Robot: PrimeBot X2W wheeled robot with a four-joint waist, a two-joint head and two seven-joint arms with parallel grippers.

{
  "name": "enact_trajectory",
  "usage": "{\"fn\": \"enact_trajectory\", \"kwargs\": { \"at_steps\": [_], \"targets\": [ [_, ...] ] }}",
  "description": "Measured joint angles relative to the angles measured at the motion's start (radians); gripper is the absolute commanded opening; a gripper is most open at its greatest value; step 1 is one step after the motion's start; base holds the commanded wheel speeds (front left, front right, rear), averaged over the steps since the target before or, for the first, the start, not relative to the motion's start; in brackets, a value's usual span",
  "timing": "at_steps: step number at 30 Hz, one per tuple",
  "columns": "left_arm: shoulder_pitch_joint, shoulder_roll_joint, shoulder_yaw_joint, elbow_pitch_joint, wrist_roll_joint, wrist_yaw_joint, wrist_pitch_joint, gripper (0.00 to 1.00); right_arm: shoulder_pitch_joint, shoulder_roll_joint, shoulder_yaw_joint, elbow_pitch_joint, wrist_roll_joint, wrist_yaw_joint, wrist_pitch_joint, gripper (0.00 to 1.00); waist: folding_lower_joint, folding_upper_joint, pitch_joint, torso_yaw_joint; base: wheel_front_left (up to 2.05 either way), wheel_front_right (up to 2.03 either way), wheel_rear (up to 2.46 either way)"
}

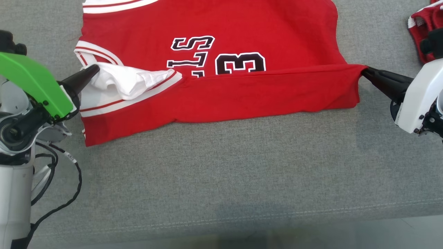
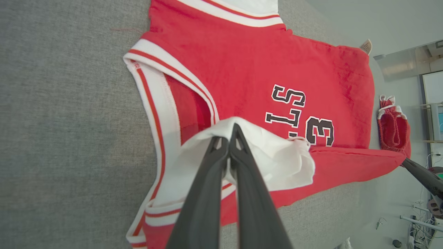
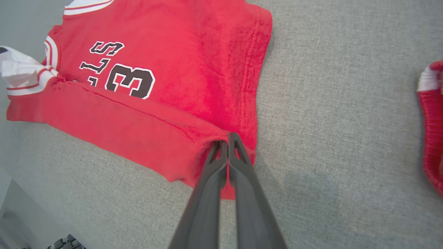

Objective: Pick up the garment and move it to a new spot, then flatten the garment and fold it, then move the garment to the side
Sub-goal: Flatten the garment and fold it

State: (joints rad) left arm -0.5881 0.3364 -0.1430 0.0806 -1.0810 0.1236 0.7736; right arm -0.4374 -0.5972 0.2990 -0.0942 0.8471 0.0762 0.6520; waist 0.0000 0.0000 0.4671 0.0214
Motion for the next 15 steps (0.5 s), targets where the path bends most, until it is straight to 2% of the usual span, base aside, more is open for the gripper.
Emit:
{"fn": "enact_trajectory", "kwargs": {
  "at_steps": [9,10,11,12,13,14,15],
  "targets": [
    [-0.038,-0.035,-0.005,0.071,0.051,0.000,0.000,0.00,-0.043,0.033,0.028,0.056,-0.023,0.001,-0.016,0.00,0.0000,0.0000,0.012,-0.002,0.00,0.00,0.00],
    [-0.040,-0.037,-0.006,0.077,0.055,0.000,0.000,0.00,-0.048,0.037,0.029,0.063,-0.030,0.001,-0.023,0.16,0.0000,0.0000,0.012,-0.002,0.00,0.00,0.00],
    [-0.044,-0.039,-0.005,0.085,0.063,0.000,-0.002,0.07,-0.053,0.041,0.027,0.069,-0.043,0.001,-0.038,0.44,0.0000,0.0000,0.013,-0.002,0.00,0.00,0.00],
    [-0.049,-0.040,-0.005,0.095,0.074,0.000,-0.008,0.47,-0.060,0.048,0.024,0.074,-0.054,0.000,-0.053,1.00,0.0000,0.0000,0.013,-0.002,0.00,0.00,0.00],
    [-0.053,-0.040,-0.006,0.098,0.092,0.000,-0.012,0.64,-0.069,0.052,0.023,0.079,-0.061,0.000,-0.064,1.00,0.0000,0.0000,0.013,-0.002,0.00,0.00,0.00],
    [-0.057,-0.040,-0.005,0.102,0.105,0.000,-0.019,1.00,-0.077,0.059,0.019,0.083,-0.068,0.000,-0.079,1.00,0.0000,0.0000,0.012,-0.003,0.00,0.00,0.00],
    [-0.062,-0.040,-0.004,0.109,0.111,0.000,-0.028,1.00,-0.085,0.068,0.012,0.089,-0.072,-0.004,-0.098,1.00,0.0000,0.0000,0.011,-0.003,0.00,0.00,0.00]
  ]
}}
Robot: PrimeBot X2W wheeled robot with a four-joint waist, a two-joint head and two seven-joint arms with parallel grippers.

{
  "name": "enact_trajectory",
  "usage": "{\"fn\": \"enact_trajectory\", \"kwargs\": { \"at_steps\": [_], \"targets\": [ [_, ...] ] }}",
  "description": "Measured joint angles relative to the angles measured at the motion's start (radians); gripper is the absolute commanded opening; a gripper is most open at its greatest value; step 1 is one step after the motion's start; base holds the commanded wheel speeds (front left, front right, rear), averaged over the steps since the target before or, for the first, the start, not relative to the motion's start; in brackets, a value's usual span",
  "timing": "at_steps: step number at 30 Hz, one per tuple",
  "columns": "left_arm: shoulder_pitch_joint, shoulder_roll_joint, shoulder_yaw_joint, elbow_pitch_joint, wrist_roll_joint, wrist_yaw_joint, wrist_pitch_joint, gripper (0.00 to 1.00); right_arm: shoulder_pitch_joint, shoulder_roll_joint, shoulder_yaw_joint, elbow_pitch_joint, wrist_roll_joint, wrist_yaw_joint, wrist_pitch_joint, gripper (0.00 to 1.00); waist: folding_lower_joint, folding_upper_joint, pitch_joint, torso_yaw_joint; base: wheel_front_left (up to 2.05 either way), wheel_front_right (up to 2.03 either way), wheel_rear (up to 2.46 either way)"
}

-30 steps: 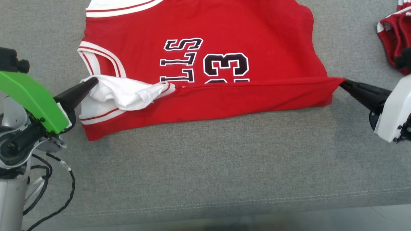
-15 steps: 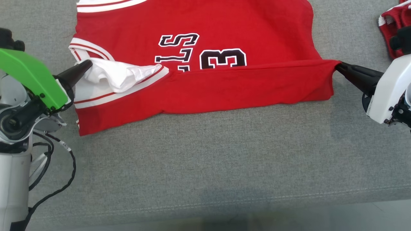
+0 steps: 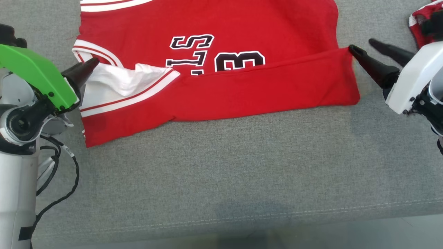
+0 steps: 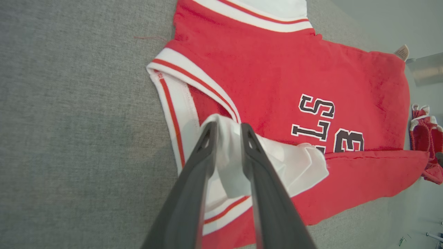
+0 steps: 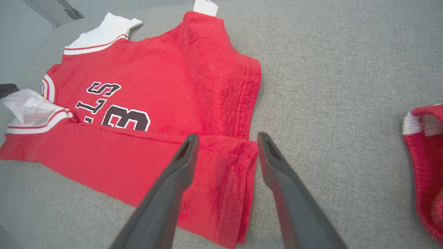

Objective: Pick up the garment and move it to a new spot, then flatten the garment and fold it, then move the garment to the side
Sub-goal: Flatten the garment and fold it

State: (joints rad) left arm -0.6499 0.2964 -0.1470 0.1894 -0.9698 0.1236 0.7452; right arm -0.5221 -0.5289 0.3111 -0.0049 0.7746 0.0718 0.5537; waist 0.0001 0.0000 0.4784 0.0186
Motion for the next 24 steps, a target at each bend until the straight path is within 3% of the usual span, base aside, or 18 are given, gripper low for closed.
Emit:
{"fn": "enact_trajectory", "kwargs": {
  "at_steps": [7,12,17,24],
  "targets": [
    [-0.006,0.006,-0.002,0.017,0.064,0.000,-0.069,1.00,-0.006,0.030,-0.024,0.034,-0.039,-0.005,-0.112,1.00,0.0000,0.0000,-0.026,-0.003,0.00,0.00,0.00],
    [0.016,0.040,0.029,-0.056,0.097,-0.002,-0.148,1.00,0.040,0.030,-0.018,0.033,-0.056,-0.010,-0.163,1.00,0.0000,0.0000,-0.054,-0.013,0.00,0.00,0.00],
    [0.158,-0.017,-0.022,-0.104,0.085,-0.015,-0.158,1.00,0.180,-0.004,-0.019,0.052,-0.066,-0.013,-0.176,1.00,0.0000,0.0000,-0.087,-0.019,0.00,0.00,0.00],
    [0.330,-0.016,-0.045,-0.131,0.086,-0.015,-0.171,1.00,0.269,-0.005,-0.005,0.055,-0.072,-0.021,-0.193,1.00,0.0000,0.0000,-0.104,-0.002,0.00,0.00,0.00]
  ]
}}
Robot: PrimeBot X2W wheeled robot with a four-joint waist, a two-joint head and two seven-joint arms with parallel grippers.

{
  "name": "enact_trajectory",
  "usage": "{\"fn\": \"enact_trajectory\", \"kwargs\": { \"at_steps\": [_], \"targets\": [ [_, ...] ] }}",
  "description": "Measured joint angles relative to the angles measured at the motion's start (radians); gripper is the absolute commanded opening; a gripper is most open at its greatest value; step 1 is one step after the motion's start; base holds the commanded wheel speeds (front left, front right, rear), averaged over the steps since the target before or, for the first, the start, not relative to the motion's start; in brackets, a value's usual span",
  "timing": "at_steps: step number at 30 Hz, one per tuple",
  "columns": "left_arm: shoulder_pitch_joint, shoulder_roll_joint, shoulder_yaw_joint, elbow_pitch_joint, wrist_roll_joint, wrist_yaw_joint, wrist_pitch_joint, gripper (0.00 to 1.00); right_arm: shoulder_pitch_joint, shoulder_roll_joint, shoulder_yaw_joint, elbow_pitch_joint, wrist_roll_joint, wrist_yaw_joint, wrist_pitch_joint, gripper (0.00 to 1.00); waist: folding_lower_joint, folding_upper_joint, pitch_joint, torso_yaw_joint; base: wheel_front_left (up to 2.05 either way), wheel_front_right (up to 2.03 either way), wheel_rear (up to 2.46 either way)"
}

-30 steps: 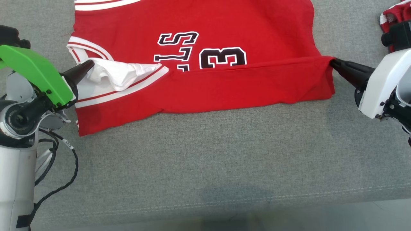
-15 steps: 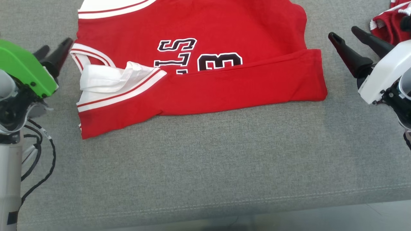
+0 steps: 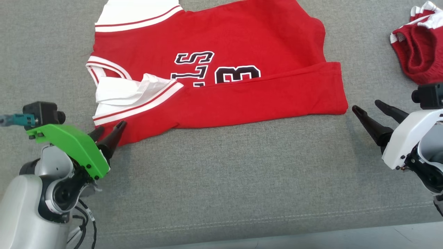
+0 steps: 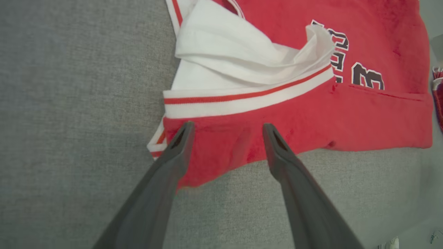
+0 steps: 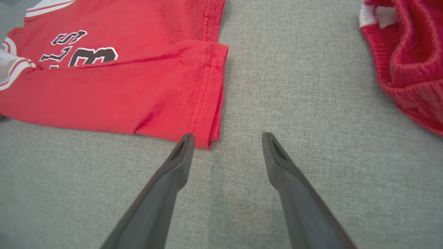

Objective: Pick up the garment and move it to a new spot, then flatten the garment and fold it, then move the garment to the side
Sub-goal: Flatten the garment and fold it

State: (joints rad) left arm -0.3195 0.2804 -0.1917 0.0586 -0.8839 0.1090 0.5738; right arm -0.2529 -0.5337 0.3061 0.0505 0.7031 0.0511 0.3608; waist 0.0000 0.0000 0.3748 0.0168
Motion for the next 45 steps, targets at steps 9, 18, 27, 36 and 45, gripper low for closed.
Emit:
{"fn": "enact_trajectory", "kwargs": {
  "at_steps": [9,18,27,36,45],
  "targets": [
    [0.042,-0.003,0.003,-0.023,0.000,0.002,-0.004,1.00,0.000,0.019,0.021,0.001,0.000,0.001,-0.008,1.00,0.0000,0.0000,0.020,0.019,0.00,0.00,0.00],
    [0.042,-0.009,0.003,-0.027,0.000,0.002,-0.004,1.00,-0.034,0.049,0.049,0.028,-0.003,0.001,-0.008,1.00,0.0000,0.0000,0.046,0.041,0.00,0.00,0.00],
    [0.040,-0.013,0.004,-0.030,0.000,0.002,-0.011,1.00,-0.078,0.056,0.053,0.067,-0.021,0.002,-0.008,1.00,0.0000,0.0000,0.069,0.050,0.00,0.00,0.00],
    [0.042,0.004,-0.001,-0.027,0.023,0.002,-0.003,1.00,-0.098,0.066,0.057,0.099,-0.021,0.011,-0.017,1.00,0.0000,0.0000,0.070,0.044,0.00,0.00,0.00],
    [0.055,0.028,-0.009,-0.031,0.038,0.006,0.011,1.00,-0.106,0.070,0.060,0.136,-0.021,0.019,-0.032,1.00,0.0000,0.0000,0.055,0.048,0.00,0.00,0.00]
  ]
}}
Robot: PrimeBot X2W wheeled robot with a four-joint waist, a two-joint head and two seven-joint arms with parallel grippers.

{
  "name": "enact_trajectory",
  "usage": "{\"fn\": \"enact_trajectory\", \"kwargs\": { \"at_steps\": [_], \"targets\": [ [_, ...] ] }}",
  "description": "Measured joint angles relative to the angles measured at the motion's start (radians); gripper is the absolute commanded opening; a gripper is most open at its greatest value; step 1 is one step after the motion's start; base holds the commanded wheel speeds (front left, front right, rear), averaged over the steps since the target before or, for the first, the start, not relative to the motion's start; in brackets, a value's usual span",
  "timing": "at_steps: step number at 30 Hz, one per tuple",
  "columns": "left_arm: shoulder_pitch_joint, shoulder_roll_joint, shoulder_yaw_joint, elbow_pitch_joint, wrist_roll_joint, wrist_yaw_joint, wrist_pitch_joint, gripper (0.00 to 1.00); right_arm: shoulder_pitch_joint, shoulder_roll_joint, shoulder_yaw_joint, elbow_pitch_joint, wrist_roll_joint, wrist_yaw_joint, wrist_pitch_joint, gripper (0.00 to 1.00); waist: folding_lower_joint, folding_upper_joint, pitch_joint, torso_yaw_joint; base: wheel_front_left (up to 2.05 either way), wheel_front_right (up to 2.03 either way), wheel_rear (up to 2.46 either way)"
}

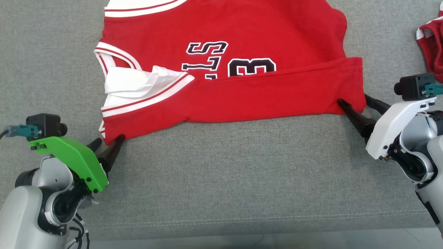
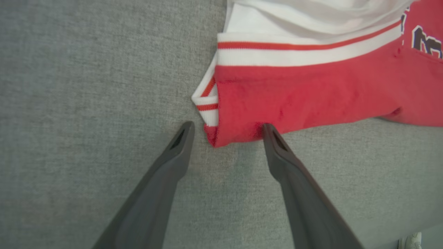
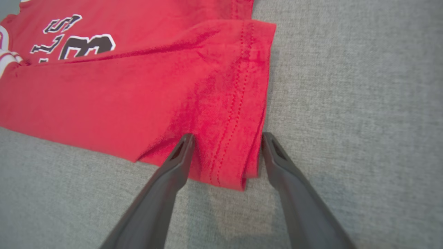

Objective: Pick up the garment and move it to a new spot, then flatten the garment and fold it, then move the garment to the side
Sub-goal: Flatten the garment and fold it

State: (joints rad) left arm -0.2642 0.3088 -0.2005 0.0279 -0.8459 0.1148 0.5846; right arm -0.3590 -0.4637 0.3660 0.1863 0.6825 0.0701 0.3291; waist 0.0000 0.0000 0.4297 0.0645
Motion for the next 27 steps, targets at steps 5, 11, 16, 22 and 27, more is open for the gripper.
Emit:
{"fn": "enact_trajectory", "kwargs": {
  "at_steps": [5,11,16,22,27],
  "targets": [
    [0.014,0.005,0.000,0.000,0.002,0.000,0.006,1.00,-0.004,0.003,0.009,0.009,0.000,0.002,0.000,1.00,0.0000,0.0000,-0.006,0.001,0.00,0.00,0.00],
    [0.013,0.000,0.000,0.007,0.003,0.000,0.006,1.00,-0.018,0.006,0.017,0.028,0.000,0.003,0.000,0.81,0.0000,0.0000,-0.009,-0.001,0.00,0.00,0.00],
    [0.006,-0.012,0.004,0.015,0.003,0.001,0.006,1.00,-0.024,0.012,0.021,0.038,0.000,0.009,0.000,0.63,0.0000,0.0000,-0.009,-0.005,0.00,0.00,0.00],
    [-0.009,-0.020,0.003,0.024,0.003,0.001,0.005,0.65,-0.031,0.017,0.027,0.049,0.000,0.013,0.000,0.29,0.0000,0.0000,-0.009,-0.012,0.00,0.00,0.00],
    [-0.018,-0.034,0.002,0.031,0.001,0.001,-0.002,0.00,-0.034,0.023,0.033,0.058,0.000,0.018,0.000,0.00,0.0000,0.0000,-0.011,-0.015,0.00,0.00,0.00]
  ]
}}
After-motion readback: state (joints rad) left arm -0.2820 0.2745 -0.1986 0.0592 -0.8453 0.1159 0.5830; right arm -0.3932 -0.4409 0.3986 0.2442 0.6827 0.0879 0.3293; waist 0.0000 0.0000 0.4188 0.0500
